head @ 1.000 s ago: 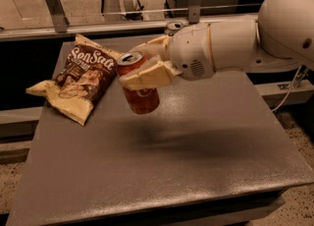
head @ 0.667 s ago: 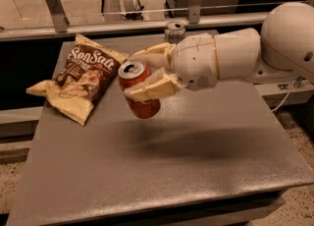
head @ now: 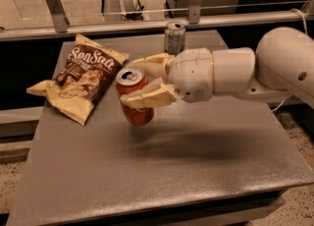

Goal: Place coke can upright

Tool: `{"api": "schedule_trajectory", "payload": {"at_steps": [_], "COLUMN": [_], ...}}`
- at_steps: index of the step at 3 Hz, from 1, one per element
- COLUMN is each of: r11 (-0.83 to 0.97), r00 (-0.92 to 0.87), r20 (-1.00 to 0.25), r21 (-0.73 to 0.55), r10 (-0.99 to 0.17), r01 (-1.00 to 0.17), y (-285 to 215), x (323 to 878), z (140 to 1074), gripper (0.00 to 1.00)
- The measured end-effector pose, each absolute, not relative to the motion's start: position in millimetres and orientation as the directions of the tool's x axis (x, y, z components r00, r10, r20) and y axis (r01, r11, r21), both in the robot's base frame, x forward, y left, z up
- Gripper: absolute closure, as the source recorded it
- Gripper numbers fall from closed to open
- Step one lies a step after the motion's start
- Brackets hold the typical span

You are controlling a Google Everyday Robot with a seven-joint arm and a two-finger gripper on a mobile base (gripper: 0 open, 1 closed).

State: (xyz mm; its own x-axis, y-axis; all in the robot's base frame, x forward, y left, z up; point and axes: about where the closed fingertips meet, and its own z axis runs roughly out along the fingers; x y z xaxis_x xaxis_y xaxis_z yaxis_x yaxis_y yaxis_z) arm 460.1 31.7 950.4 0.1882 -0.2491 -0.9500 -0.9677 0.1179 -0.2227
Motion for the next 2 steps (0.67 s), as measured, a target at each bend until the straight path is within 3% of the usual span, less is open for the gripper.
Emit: {"api": "schedule_trajectory", "payload": {"at_steps": [1,2], "r11": [0.144,0.146], "r00": [0.172,0.185], "r20": [-0.973,-0.976], "r21": [-0.194,-0.201], "r10": [-0.153,-0.118], "r01": [-0.970,-0.969], "y": [33.1,30.9], "x": [457.2,456.2], "z": [932.1,921.3], "gripper": [1.00,0.82]}}
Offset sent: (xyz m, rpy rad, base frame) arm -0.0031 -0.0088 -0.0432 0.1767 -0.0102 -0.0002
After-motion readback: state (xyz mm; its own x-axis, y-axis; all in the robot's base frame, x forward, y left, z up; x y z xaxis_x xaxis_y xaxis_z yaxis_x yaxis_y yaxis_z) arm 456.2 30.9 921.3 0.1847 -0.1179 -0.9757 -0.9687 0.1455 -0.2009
